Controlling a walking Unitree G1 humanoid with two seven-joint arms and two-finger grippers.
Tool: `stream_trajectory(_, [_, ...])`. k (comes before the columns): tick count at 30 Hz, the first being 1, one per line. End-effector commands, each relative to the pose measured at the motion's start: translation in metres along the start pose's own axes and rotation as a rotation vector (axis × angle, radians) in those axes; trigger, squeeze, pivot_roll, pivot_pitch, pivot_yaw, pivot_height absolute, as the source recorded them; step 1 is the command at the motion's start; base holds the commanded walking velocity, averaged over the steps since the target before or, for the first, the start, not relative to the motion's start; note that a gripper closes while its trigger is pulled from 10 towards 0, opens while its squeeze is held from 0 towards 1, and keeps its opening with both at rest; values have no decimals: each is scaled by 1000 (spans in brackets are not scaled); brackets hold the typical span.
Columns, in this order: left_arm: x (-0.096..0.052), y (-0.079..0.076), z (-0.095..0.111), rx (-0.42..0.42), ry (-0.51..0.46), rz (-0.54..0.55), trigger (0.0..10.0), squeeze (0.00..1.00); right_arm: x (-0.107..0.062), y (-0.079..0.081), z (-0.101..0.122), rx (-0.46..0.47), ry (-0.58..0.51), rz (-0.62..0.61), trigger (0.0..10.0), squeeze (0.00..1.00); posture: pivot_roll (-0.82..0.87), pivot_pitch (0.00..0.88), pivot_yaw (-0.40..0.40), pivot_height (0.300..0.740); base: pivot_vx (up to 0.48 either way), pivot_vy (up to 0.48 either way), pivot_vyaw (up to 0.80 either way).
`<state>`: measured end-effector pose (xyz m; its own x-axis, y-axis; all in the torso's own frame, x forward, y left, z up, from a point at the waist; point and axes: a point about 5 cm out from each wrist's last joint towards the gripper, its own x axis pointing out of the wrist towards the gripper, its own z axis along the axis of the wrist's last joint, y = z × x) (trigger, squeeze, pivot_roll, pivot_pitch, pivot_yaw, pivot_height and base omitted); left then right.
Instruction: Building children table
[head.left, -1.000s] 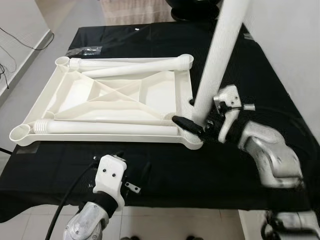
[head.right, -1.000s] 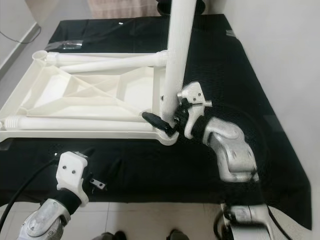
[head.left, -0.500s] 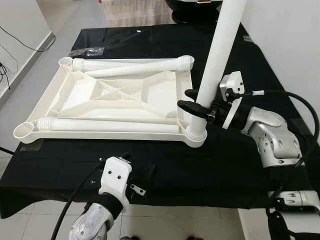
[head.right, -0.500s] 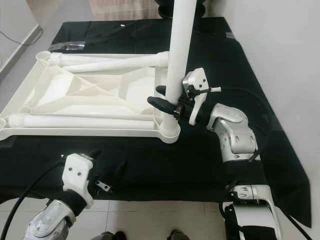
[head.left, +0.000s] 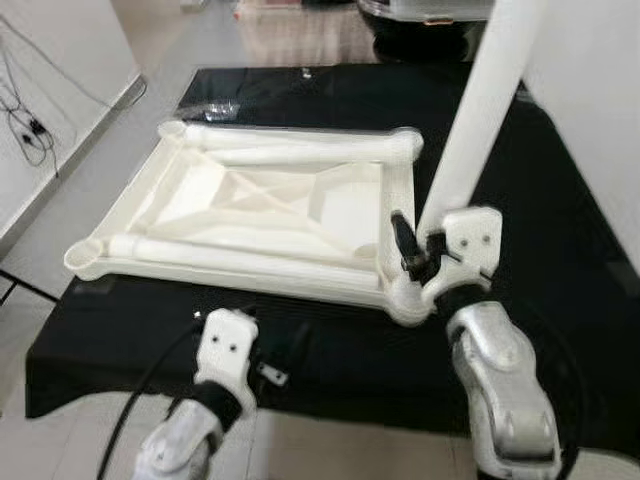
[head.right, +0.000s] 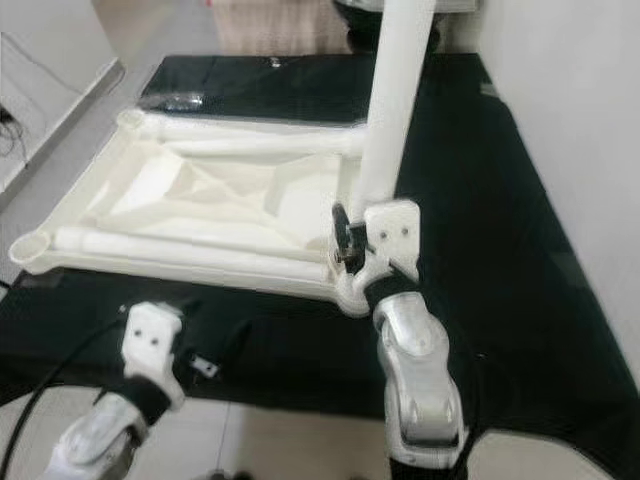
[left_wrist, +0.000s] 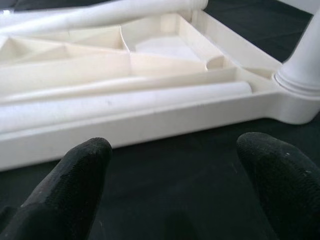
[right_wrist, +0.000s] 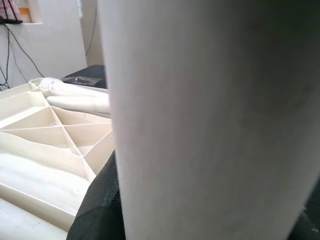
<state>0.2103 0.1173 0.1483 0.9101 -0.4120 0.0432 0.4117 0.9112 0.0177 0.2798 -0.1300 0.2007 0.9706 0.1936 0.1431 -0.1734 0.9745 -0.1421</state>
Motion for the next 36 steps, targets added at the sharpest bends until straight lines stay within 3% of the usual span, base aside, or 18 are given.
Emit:
stream_trajectory(1, [0, -1, -6, -16, 19, -13, 10000, 0, -3, 3, -34, -56, 175, 21, 0, 0, -26, 183, 34, 740, 0, 0, 0])
stream_trajectory(4, [1, 0, -6, -16, 21, -16, 10000, 0, 4, 9, -30, -43, 154, 46, 0, 0, -31, 185, 41, 740, 0, 0, 0])
stream_trajectory(5, [1, 1, -6, -15, 21, -16, 10000, 0, 6, 14, -28, -27, 143, 60, 2706, 0, -31, 185, 41, 740, 0, 0, 0])
stream_trajectory(6, [1, 1, -6, -15, 21, -16, 10000, 0, 6, 14, -28, -27, 143, 60, 2706, 0, -31, 185, 41, 740, 0, 0, 0])
stream_trajectory(7, [2, 2, -6, -15, 20, -14, 10000, 0, 7, 18, -26, -15, 133, 83, 10000, 0, -29, 185, 42, 740, 0, 0, 0])
stream_trajectory(8, [2, 2, -6, -16, 19, -15, 10000, 0, 6, 24, -24, 7, 121, 113, 10000, 227, -29, 184, 43, 740, 0, 0, 0])
stream_trajectory(9, [2, 2, -6, -16, 19, -15, 10000, 0, 6, 24, -24, 7, 121, 113, 10000, 227, -29, 184, 43, 740, 0, 0, 0])
stream_trajectory(10, [2, 2, -6, -18, 19, -16, 10000, 0, 6, 28, -21, 31, 106, 143, 10000, 1000, -29, 186, 43, 740, 0, 0, 0])
stream_trajectory(13, [3, 3, -6, -22, 18, -20, 10000, 0, 6, 35, -14, 82, 77, 198, 10000, 1000, -29, 187, 43, 740, 0, 0, 0])
stream_trajectory(16, [4, 2, -5, -29, 16, -25, 10000, 0, 14, 35, 3, 131, -12, 440, 10000, 1000, -24, 188, 41, 740, 0, 0, 0])
stream_trajectory(20, [4, 1, -5, -30, 15, -26, 10000, 0, 22, 26, 6, 111, -31, 507, 10000, 1000, -17, 189, 37, 740, 0, 0, 0])
stream_trajectory(21, [4, 0, -5, -31, 14, -26, 10000, 0, 26, 21, 7, 91, -33, 546, 10000, 608, -12, 190, 33, 740, 0, 0, 0])
stream_trajectory(22, [3, 0, -4, -33, 12, -24, 10000, 0, 35, 12, 9, 71, -39, 583, 10000, 0, -8, 195, 30, 740, 0, 0, 0])
stream_trajectory(27, [2, -2, -3, -36, 10, -22, 10000, 0, 54, -3, 20, 46, -58, 678, 10000, 0, 4, 204, 27, 740, 0, 0, 0])
stream_trajectory(31, [-2, -3, -2, -39, 11, -19, 10000, 0, 70, -10, 34, 89, -87, 789, 10000, 0, 13, 213, 27, 740, 0, 0, 0])
stream_trajectory(32, [-2, -3, -2, -39, 13, -19, 10000, 0, 73, -11, 37, 100, -97, 813, 667, 0, 21, 218, 28, 740, 0, 0, 0])
stream_trajectory(33, [-3, -3, -2, -40, 14, -19, 10000, 0, 75, -10, 39, 110, -103, 837, 0, 0, 25, 222, 30, 740, 0, 0, 0])
stream_trajectory(36, [-5, -4, -1, -41, 18, -20, 10000, 0, 77, -11, 42, 114, -112, 886, 0, 0, 30, 228, 31, 740, 0, 0, 0])
